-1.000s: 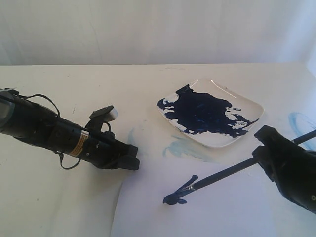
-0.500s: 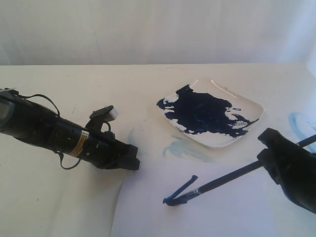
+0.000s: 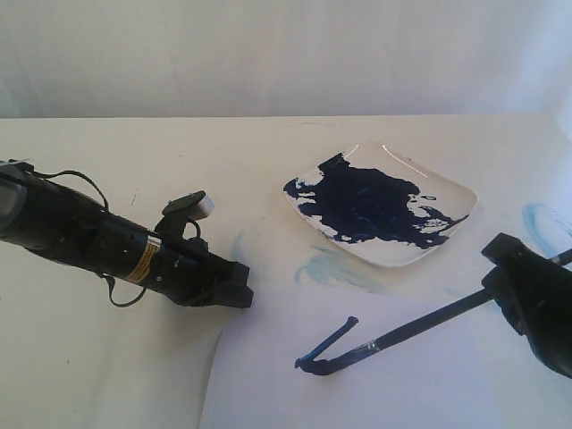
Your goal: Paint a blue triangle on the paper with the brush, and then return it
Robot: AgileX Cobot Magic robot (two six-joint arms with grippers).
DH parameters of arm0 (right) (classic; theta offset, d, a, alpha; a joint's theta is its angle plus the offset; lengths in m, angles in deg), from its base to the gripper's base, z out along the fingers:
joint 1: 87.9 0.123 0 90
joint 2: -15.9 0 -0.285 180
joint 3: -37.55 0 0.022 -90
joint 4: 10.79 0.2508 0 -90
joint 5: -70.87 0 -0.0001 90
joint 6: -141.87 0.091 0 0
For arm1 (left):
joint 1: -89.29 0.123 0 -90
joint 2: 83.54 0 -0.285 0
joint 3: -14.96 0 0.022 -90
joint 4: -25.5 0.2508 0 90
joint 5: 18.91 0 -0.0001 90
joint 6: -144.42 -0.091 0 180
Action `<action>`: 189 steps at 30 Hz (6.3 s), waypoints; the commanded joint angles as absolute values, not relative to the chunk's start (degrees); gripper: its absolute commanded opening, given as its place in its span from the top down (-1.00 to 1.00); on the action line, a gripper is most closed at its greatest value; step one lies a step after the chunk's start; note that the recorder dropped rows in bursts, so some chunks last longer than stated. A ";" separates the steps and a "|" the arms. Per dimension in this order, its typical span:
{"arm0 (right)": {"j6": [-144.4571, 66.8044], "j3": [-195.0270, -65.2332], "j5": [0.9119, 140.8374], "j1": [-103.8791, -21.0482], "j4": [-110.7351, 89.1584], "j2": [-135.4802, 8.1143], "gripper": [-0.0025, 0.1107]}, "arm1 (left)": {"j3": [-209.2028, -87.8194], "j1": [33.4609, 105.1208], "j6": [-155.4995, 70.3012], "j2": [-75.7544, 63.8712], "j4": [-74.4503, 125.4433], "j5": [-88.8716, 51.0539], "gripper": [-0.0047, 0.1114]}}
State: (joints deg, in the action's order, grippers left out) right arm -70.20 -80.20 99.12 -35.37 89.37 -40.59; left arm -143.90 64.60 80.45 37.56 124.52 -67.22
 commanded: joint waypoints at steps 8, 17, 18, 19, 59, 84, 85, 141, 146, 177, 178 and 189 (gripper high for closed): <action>-70.83 -77.80 101.40 -35.33 89.16 -36.48 0.96 | -143.86 64.34 80.48 37.63 125.44 -66.90 0.92; -72.73 -77.70 102.19 -35.33 89.16 -34.81 0.96 | -143.86 64.34 80.48 37.63 125.44 -66.90 0.92; -72.86 -77.68 102.19 -35.33 89.16 -34.81 0.96 | -143.86 64.34 80.48 37.63 125.44 -66.90 0.92; -72.84 -77.68 102.19 -35.33 89.16 -34.70 0.96 | -143.86 64.34 80.48 37.63 125.44 -66.90 0.92; -133.35 -103.58 118.39 -35.33 89.16 -44.90 0.96 | -143.86 64.34 80.48 37.63 125.44 -65.84 0.92; -140.15 -112.74 105.47 -35.33 89.16 -47.07 0.96 | -143.86 64.34 80.37 37.63 125.44 -65.95 0.92; -139.08 -112.74 103.63 -35.33 89.16 -47.20 0.96 | -143.86 64.34 80.37 37.63 125.44 -66.07 0.92; 66.56 -90.82 66.95 -49.20 -80.74 -30.58 0.96 | -143.86 64.34 79.65 37.63 125.44 -65.78 0.92; 73.76 -86.11 59.21 -49.20 -80.61 -26.73 0.96 | -143.86 64.34 79.65 37.63 125.44 -65.78 0.92; 81.82 -80.79 59.11 -49.08 -78.24 -35.52 0.96 | -143.86 64.34 79.65 37.63 125.44 -65.78 0.92; 81.82 -80.91 59.11 -49.08 -78.24 -35.52 0.96 | -143.86 64.34 79.65 37.63 125.44 -65.78 0.92; 81.82 -82.79 58.74 -49.08 -78.43 -35.52 0.96 | -143.86 64.34 79.65 37.63 125.44 -65.78 0.92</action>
